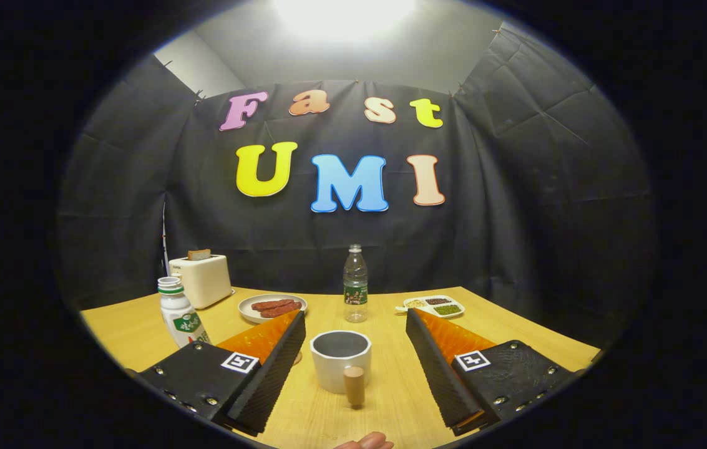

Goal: Take the bottle from table, then pour the juice into the cup, finally place the bottle on the coaster

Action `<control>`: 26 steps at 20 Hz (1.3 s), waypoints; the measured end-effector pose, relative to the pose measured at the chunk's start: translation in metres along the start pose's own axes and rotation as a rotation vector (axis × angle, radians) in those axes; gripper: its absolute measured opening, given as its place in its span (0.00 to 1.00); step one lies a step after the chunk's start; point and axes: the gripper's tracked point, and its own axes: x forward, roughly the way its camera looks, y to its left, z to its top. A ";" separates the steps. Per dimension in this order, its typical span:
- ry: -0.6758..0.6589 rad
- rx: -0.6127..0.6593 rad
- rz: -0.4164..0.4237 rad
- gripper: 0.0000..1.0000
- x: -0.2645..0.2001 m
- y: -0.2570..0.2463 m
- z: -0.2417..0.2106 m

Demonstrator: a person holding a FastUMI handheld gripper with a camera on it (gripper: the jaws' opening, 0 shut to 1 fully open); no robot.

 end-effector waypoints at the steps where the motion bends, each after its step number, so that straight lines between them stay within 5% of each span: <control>1: -0.008 -0.008 0.009 0.99 -0.003 0.011 0.001; 10: 0.010 -0.017 0.195 0.99 -0.025 0.134 -0.016; 26: 0.088 -0.046 0.264 0.99 0.026 0.226 -0.073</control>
